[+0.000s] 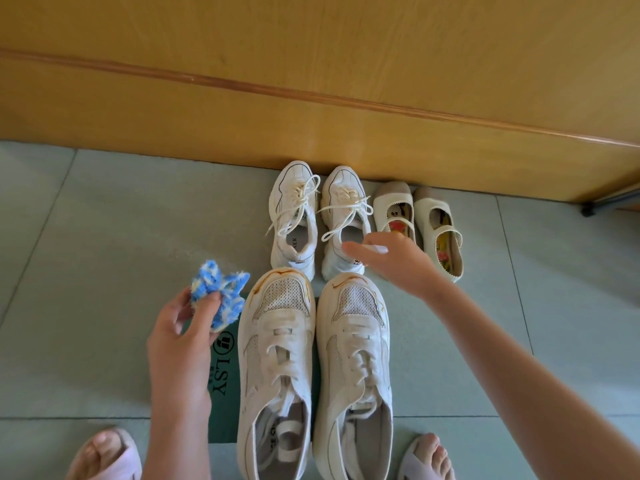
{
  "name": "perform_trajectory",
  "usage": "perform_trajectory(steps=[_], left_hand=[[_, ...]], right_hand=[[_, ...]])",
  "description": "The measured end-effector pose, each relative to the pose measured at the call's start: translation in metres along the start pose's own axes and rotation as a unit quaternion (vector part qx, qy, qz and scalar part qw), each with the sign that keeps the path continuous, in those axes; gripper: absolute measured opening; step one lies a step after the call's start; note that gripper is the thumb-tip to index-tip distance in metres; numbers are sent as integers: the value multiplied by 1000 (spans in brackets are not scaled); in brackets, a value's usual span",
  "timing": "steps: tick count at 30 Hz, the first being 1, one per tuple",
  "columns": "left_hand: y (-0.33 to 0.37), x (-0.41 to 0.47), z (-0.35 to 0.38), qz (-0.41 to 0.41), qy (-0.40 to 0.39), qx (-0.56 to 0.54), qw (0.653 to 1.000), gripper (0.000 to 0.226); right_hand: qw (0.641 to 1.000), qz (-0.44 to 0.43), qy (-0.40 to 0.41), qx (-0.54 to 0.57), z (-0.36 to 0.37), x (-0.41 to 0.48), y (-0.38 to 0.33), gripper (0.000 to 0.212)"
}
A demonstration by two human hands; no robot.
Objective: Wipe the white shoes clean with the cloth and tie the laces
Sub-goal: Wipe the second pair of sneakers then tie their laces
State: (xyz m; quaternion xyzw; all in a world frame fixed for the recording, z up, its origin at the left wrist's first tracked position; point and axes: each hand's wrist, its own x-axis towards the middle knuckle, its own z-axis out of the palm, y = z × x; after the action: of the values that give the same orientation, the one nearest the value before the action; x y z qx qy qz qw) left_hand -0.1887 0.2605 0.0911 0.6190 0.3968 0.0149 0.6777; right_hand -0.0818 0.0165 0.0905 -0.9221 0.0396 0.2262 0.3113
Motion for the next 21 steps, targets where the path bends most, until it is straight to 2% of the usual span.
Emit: perform_trajectory(steps=[5,8,11,21], left_hand=[[2,-2,3,5,2,-2,1000,43],[2,-2,3,6,7,-11,1000,45],[2,-3,4,9,8,-14,1000,45],[3,-6,10,17,-8,-7,1000,34]], right_hand=[[996,72,44,35,6,-16,26,41],[979,75,81,173,12,-34,43,39],[961,84,85,248,16,-50,52,41],[954,106,121,255,28,-64,63,38]])
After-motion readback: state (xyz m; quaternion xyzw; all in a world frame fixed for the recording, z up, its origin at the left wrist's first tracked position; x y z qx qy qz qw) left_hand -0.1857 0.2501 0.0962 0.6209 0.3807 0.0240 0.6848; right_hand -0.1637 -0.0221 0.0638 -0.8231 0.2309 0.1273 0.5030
